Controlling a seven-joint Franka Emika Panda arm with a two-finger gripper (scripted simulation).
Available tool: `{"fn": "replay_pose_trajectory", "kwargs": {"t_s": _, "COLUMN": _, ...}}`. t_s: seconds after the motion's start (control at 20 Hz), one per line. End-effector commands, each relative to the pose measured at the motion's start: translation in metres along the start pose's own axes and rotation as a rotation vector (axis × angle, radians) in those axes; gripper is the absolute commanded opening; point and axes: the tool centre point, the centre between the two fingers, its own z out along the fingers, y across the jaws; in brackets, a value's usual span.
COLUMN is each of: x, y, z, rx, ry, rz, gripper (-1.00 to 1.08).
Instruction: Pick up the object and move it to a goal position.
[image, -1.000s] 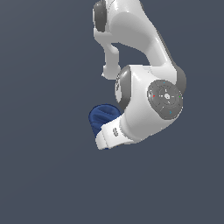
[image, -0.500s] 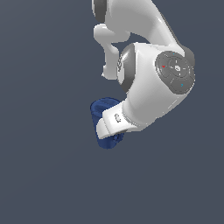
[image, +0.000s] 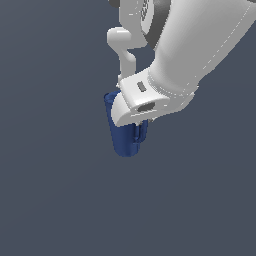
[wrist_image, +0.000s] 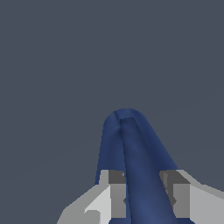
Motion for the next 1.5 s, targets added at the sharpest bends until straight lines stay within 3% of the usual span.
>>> {"fn": "replay_pose_trajectory", "kwargs": {"t_s": 0.0, "x": -0.014, "y": -0.003, "z": -0.023, "rx": -0.001, "ry": 0.002, "rz": 0.001, "gripper": -1.0}}
{"fn": "replay_pose_trajectory", "kwargs": {"t_s": 0.9, "x": -0.099, "y": -0.024, "z": -0.166, "rx": 0.0, "ry": 0.002, "rz": 0.0, "gripper": -1.0}}
{"fn": "replay_pose_trajectory", "kwargs": {"t_s": 1.45, "x": -0.12, "y": -0.029, "z": -0.206, "rx": 0.0, "ry": 0.002, "rz": 0.001, "gripper": -1.0}}
